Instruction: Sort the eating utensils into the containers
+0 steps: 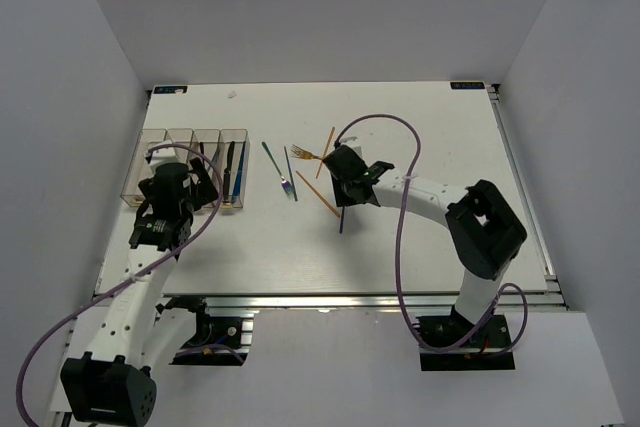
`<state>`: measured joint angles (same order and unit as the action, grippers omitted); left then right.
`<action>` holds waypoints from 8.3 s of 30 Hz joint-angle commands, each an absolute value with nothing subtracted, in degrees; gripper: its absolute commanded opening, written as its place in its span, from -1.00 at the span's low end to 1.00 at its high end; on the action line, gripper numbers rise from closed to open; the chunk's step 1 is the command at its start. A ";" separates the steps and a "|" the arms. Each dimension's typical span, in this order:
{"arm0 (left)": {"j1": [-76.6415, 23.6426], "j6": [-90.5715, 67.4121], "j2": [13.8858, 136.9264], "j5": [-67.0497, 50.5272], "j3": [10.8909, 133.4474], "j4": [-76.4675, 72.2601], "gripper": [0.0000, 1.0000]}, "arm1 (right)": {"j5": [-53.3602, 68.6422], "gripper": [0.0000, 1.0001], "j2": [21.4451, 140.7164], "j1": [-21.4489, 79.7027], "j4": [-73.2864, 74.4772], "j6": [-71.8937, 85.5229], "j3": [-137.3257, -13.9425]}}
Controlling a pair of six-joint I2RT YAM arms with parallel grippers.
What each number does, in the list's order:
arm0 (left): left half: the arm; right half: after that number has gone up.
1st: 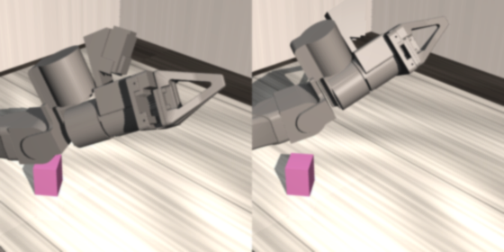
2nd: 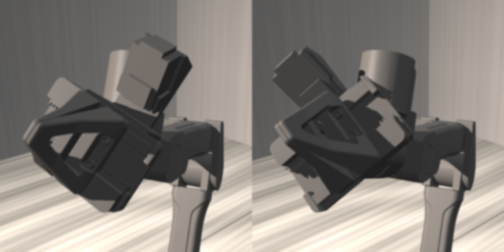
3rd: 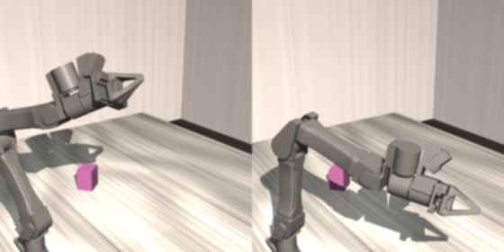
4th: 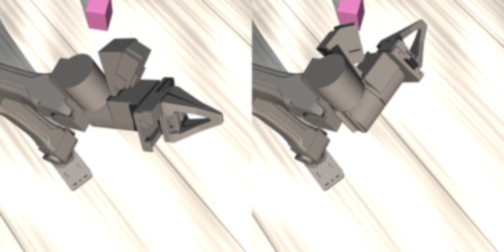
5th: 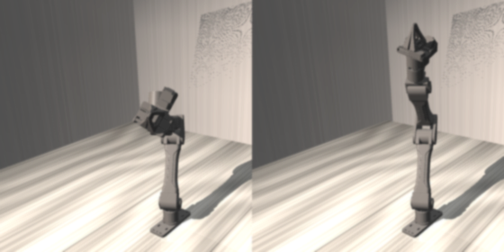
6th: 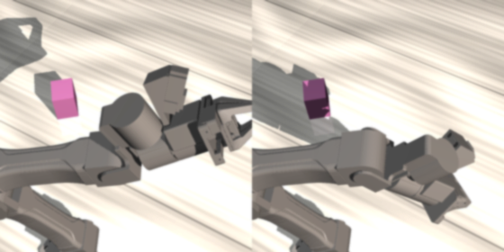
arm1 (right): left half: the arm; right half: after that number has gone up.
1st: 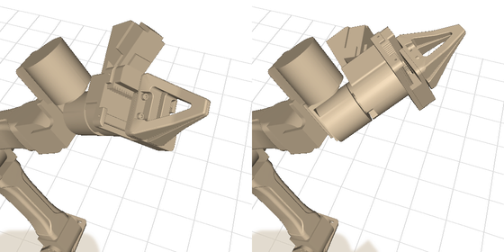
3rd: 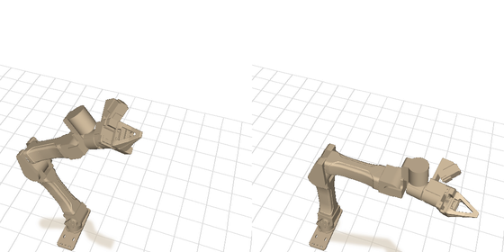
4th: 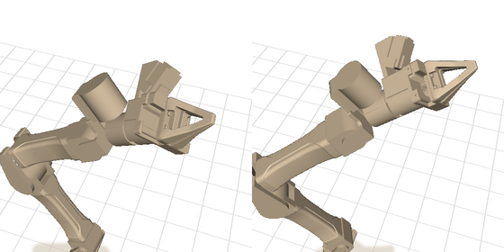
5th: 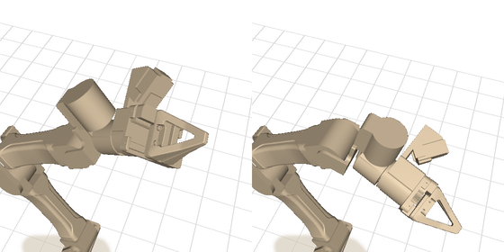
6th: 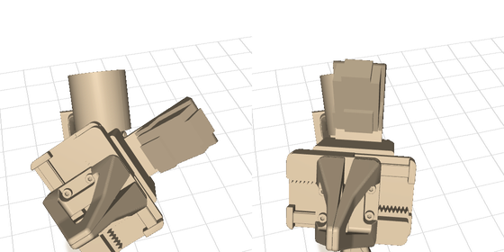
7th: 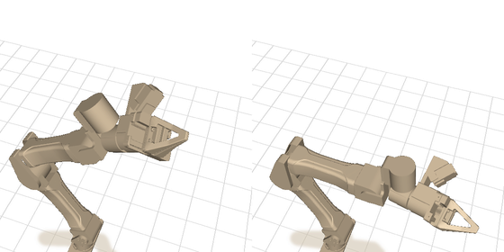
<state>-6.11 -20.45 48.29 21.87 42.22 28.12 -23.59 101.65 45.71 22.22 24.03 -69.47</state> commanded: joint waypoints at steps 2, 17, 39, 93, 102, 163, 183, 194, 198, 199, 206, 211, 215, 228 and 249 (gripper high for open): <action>-6.33 -21.18 46.23 16.71 42.89 26.37 0.96 | -27.51 -0.06 104.76 45.97 22.41 28.47 -73.21; -6.77 -20.74 45.17 14.77 42.63 26.02 0.96 | -26.28 -0.50 113.20 45.97 23.91 32.87 -75.33; -8.78 -42.95 44.83 -18.36 31.58 0.21 0.96 | -6.46 -1.00 85.72 44.38 4.41 25.67 -55.38; -1.85 20.74 103.35 49.48 85.35 3.96 -1.00 | 8.97 0.79 60.12 35.25 -5.27 23.73 -36.30; 1.83 19.25 105.12 42.37 75.68 -9.04 -0.94 | 9.85 0.79 59.24 35.33 -5.36 23.64 -36.39; -14.75 -45.27 51.23 -22.17 34.88 -10.37 0.96 | 16.96 -1.00 79.46 48.25 -21.04 37.34 -48.53; -22.06 -29.75 62.93 4.10 49.90 7.34 -1.00 | 7.97 0.76 77.61 49.75 -17.17 33.06 -49.83; -5.55 7.88 88.84 39.96 77.59 15.22 -1.00 | 7.03 0.79 77.35 39.29 -5.19 26.02 -48.17; -2.03 16.25 97.89 51.14 79.28 6.70 -1.00 | 9.93 0.79 75.59 39.20 -5.53 24.70 -45.71; -1.15 17.56 98.78 50.98 79.19 3.11 -1.00 | 10.37 0.79 75.06 39.29 -5.54 24.44 -44.92; 2.73 14.42 103.97 44.56 77.43 -3.25 -1.00 | 11.86 0.79 73.13 39.20 -5.71 22.15 -43.33; 2.72 13.54 104.77 44.91 71.73 -7.55 -0.52 | 13.45 0.79 72.86 39.29 -6.67 22.24 -43.42; 2.73 12.83 103.89 43.16 71.11 -7.29 -0.17 | 12.13 0.79 73.74 39.20 -6.25 22.15 -43.77; 2.64 0.74 85.71 37.10 74.60 2.60 0.91 | -6.31 0.79 90.33 40.78 6.41 25.14 -58.52; 2.37 -20.04 49.22 13.63 46.58 17.23 0.96 | -29.80 0.26 133.49 41.13 30.84 25.69 -116.01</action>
<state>2.70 -19.03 50.15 18.15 45.58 17.78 -27.09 131.33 41.32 23.57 28.82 -110.80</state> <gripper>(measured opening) 0.982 0.625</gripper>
